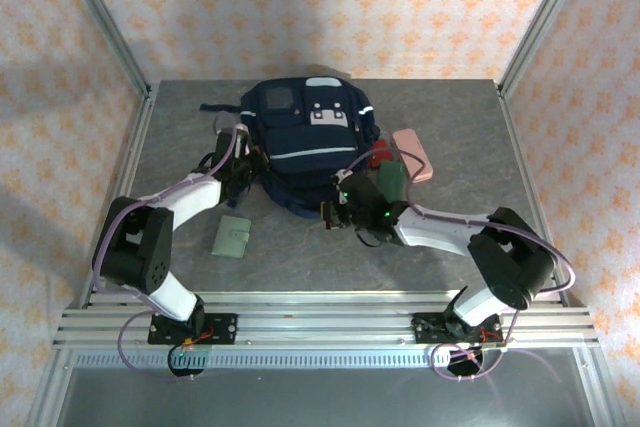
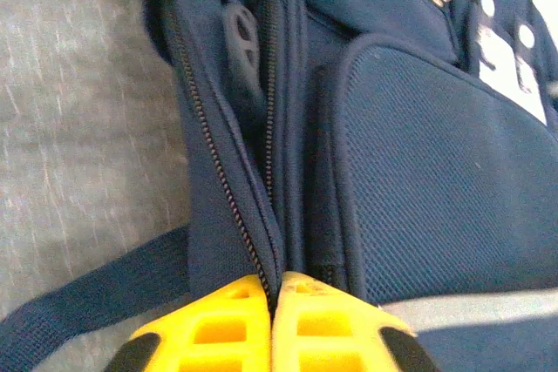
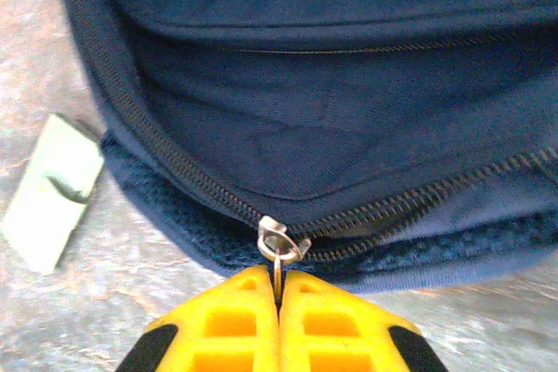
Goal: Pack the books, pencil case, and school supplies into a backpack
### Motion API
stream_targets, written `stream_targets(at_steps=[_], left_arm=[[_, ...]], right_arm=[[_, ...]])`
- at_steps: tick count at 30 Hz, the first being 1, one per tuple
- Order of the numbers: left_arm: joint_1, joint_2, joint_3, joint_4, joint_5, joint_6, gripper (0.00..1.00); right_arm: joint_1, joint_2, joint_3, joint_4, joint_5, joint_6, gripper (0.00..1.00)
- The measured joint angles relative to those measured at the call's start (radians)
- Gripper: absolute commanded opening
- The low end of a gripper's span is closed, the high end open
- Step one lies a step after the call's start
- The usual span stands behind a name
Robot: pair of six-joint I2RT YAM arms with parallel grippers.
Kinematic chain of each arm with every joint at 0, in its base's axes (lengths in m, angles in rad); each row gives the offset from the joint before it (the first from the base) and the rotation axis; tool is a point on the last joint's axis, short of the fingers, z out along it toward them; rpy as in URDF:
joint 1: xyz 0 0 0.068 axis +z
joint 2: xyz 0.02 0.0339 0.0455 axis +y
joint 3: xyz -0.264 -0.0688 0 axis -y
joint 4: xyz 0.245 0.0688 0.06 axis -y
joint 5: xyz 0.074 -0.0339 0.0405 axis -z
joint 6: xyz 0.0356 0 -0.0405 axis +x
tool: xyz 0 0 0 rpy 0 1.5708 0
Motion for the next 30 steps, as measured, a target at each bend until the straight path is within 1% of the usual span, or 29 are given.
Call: stream_targets(at_steps=[1, 4, 7, 11, 13, 15, 18, 22, 26, 27, 28, 29, 30], left_arm=[[0.003, 0.013, 0.021, 0.000, -0.008, 0.003, 0.44], [0.008, 0.001, 0.030, 0.012, -0.007, 0.000, 0.52], [0.008, -0.078, -0.029, 0.042, 0.009, -0.029, 0.55], [0.002, -0.254, -0.175, 0.058, 0.032, -0.085, 0.58], [-0.016, -0.328, -0.248, 0.063, 0.035, -0.117, 0.60], [-0.056, -0.377, -0.319, 0.066, 0.034, -0.156, 0.61], [-0.122, -0.378, -0.383, 0.066, 0.027, -0.200, 0.63], [-0.168, -0.321, -0.399, 0.094, 0.012, -0.248, 0.66], [-0.185, -0.214, -0.377, 0.136, -0.014, -0.271, 0.66], [-0.188, -0.183, -0.364, 0.145, -0.022, -0.273, 0.64], [-0.189, -0.158, -0.352, 0.150, -0.031, -0.276, 0.60], [-0.189, -0.135, -0.339, 0.153, -0.037, -0.279, 0.54], [-0.189, -0.110, -0.324, 0.154, -0.043, -0.282, 0.44]], right_arm=[[0.009, 0.022, 0.022, 0.005, -0.011, 0.006, 0.00], [0.024, 0.093, 0.070, 0.044, -0.048, 0.035, 0.00], [0.027, 0.155, 0.098, 0.081, -0.075, 0.067, 0.00], [0.034, 0.210, 0.136, 0.108, -0.103, 0.093, 0.00], [0.039, 0.230, 0.156, 0.116, -0.113, 0.100, 0.00], [0.045, 0.240, 0.169, 0.122, -0.118, 0.106, 0.00], [0.051, 0.251, 0.175, 0.132, -0.121, 0.108, 0.00], [0.053, 0.256, 0.175, 0.142, -0.127, 0.111, 0.00], [0.056, 0.256, 0.175, 0.144, -0.127, 0.111, 0.00], [0.056, 0.256, 0.174, 0.145, -0.127, 0.111, 0.00], [0.058, 0.256, 0.173, 0.144, -0.126, 0.110, 0.00], [0.060, 0.256, 0.173, 0.143, -0.125, 0.110, 0.00], [0.062, 0.256, 0.173, 0.143, -0.122, 0.110, 0.00]])
